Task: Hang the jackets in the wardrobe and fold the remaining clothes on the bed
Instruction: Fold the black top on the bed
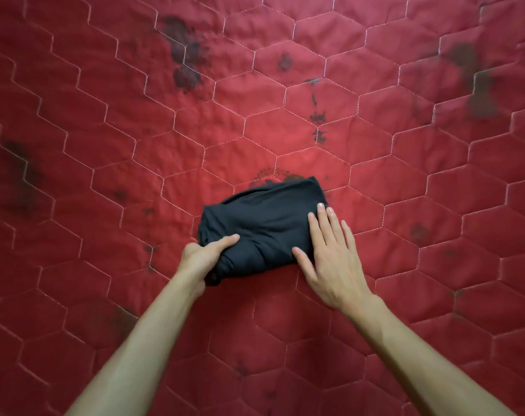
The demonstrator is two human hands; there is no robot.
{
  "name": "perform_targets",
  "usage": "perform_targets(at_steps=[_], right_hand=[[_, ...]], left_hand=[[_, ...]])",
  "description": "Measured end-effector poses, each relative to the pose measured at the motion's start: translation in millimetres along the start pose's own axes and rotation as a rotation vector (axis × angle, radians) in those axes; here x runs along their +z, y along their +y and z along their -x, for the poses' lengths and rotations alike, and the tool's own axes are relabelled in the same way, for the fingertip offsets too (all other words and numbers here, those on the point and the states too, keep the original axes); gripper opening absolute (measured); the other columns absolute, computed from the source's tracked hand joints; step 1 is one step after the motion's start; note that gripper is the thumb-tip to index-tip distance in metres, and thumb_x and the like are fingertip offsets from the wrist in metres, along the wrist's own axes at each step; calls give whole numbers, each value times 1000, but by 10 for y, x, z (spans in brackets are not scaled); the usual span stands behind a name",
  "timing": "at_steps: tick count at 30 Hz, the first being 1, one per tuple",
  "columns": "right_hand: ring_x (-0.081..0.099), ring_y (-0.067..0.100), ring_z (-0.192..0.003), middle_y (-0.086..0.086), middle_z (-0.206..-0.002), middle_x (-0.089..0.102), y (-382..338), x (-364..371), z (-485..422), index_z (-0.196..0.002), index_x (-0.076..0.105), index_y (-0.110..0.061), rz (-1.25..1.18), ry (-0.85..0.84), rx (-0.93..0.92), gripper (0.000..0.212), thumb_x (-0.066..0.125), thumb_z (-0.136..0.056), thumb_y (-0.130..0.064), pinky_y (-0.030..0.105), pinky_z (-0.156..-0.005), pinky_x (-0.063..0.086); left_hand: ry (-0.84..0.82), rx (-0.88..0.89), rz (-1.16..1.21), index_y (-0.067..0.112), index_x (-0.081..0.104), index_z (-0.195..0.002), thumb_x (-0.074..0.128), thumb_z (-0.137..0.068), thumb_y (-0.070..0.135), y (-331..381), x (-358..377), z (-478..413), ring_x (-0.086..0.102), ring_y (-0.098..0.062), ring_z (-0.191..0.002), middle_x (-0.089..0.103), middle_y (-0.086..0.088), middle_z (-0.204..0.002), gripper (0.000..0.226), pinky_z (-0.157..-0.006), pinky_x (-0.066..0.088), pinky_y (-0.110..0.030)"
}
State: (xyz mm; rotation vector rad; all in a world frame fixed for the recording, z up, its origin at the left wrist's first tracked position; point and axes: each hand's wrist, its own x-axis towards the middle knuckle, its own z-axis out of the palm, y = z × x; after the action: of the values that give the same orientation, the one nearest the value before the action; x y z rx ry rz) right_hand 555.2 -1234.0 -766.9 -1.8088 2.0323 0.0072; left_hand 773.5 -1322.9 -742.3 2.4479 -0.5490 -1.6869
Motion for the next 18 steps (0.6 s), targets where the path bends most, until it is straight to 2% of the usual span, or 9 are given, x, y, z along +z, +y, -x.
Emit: perform_targets(at_steps=[2, 4, 6, 8, 10, 11, 12, 15, 18], right_hand=[[13, 25, -152, 11, -164, 17, -42, -169, 152, -153, 29, -9, -2, -60, -93, 84, 44, -86, -57, 42, -121, 11], [18, 26, -151, 11, -163, 21, -142, -398, 292, -153, 31, -8, 16, -112, -186, 94, 53, -75, -57, 40, -120, 12], [24, 26, -149, 12, -161, 25, -273, -584, 408, -151, 32, -6, 10, -113, -222, 98, 61, -69, -51, 40, -118, 17], [31, 28, -146, 13, -159, 30, -477, -892, 538, -150, 35, -6, -42, -53, -211, 98, 72, -66, -40, 41, -117, 25], [37, 28, -142, 13, -157, 34, -706, -1245, 661, -148, 38, -8, -142, 39, -190, 95, 76, -64, -33, 41, -115, 32], [38, 26, -141, 12, -155, 37, -826, -1455, 724, -146, 40, -9, -214, 91, -175, 91, 74, -65, -33, 40, -114, 33], [40, 23, -140, 9, -153, 42, -941, -1676, 797, -144, 44, -10, -297, 139, -161, 84, 69, -68, -35, 40, -114, 33], [57, 20, -123, 1, -132, 61, -1207, -2367, 1053, -131, 55, -14, -527, 246, -155, 62, 63, -71, -25, 45, -103, 44], [64, 24, -105, -1, -116, 67, -1388, -3001, 1275, -126, 58, -12, -560, 254, -173, 54, 60, -72, -14, 46, -90, 49]], left_hand=[[-188, -102, 151, 4, 67, -110, 84, -76, 22, 63, -41, 159, 69, -17, -56, 74, -8, -85, 42, -41, 47, -20], [-327, -124, 256, 6, 70, -100, 74, -85, 13, 180, -98, 447, 70, -14, -53, 76, -5, -76, 18, -42, 51, -20], [-398, -122, 282, 8, 71, -94, 71, -86, 13, 258, -135, 741, 71, -15, -55, 77, -6, -77, 9, -42, 51, -20], [-452, -133, 275, 8, 72, -101, 78, -79, 18, 343, -243, 1108, 71, -18, -59, 76, -9, -92, 24, -45, 51, -21], [-501, -142, 280, 3, 72, -115, 91, -57, 25, 428, -378, 1509, 71, -22, -82, 74, -14, -112, 65, -69, 55, -26], [-528, -141, 277, 2, 70, -118, 96, -44, 27, 475, -456, 1724, 69, -24, -90, 72, -14, -116, 83, -78, 48, -27], [-563, -139, 274, 2, 72, -114, 98, -39, 30, 526, -551, 1959, 69, -23, -87, 74, -13, -110, 84, -75, 47, -26], [-620, -64, 236, 12, 68, -86, 83, -73, 30, 703, -937, 2754, 59, -12, -49, 65, -2, -71, 27, -38, 37, -17], [-606, 49, 222, 15, 67, -88, 69, -87, 31, 840, -1301, 3359, 57, -12, -52, 64, -2, -75, 16, -42, 38, -18]])
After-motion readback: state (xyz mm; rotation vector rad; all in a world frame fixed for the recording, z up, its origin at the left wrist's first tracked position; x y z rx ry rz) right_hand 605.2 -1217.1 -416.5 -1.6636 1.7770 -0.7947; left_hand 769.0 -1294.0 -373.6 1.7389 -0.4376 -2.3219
